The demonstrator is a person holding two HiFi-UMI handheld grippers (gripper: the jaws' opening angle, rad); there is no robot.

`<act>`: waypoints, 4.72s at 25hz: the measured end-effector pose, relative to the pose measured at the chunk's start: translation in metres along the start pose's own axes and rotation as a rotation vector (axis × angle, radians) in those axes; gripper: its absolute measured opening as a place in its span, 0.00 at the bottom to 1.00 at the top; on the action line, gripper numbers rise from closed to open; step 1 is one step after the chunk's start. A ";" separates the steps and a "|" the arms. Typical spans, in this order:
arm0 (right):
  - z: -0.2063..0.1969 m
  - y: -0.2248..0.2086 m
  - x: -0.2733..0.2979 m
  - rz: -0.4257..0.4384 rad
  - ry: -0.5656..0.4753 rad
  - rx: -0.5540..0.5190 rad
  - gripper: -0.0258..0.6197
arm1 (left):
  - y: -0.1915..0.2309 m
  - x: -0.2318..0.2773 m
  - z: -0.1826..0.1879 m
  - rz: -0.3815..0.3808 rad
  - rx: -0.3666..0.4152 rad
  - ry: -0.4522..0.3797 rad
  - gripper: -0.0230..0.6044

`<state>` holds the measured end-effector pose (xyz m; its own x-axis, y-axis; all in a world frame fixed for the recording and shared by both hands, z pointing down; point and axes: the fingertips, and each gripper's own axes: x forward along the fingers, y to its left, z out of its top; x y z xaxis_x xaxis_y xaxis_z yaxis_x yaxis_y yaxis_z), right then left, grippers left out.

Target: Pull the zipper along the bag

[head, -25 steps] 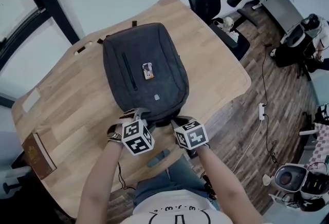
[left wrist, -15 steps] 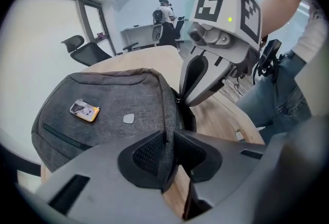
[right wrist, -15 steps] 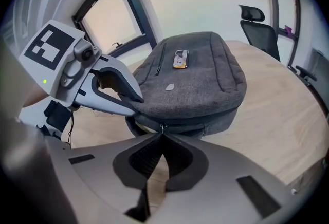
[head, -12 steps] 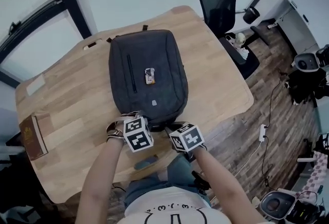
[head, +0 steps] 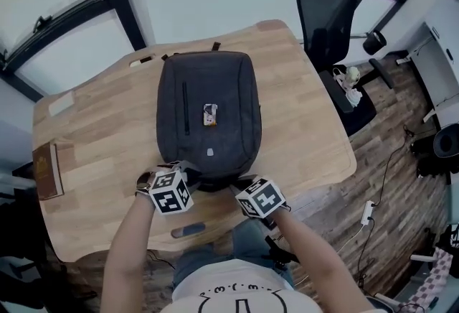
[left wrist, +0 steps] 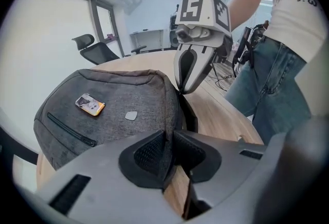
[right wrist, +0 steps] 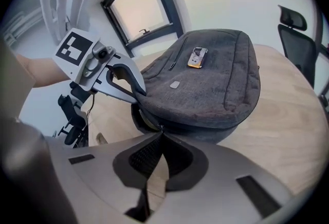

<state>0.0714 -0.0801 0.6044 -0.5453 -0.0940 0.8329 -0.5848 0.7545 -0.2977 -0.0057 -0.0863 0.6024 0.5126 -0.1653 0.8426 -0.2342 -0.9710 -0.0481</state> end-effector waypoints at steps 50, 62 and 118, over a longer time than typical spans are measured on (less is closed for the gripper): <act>0.006 -0.134 -0.024 -0.003 0.107 -0.457 0.13 | 0.013 0.062 0.090 0.151 -0.198 0.183 0.26; 0.011 -0.152 -0.033 -0.058 0.083 -0.567 0.13 | 0.013 0.066 0.092 0.144 -0.226 0.198 0.14; 0.146 -0.146 -0.144 -0.255 -0.438 -0.174 0.12 | 0.076 -0.060 0.123 0.553 -0.514 -0.327 0.08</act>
<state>0.1471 -0.2716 0.4599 -0.6204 -0.5223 0.5850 -0.6434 0.7655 0.0011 0.0473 -0.1712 0.4825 0.4078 -0.7159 0.5668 -0.8321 -0.5469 -0.0921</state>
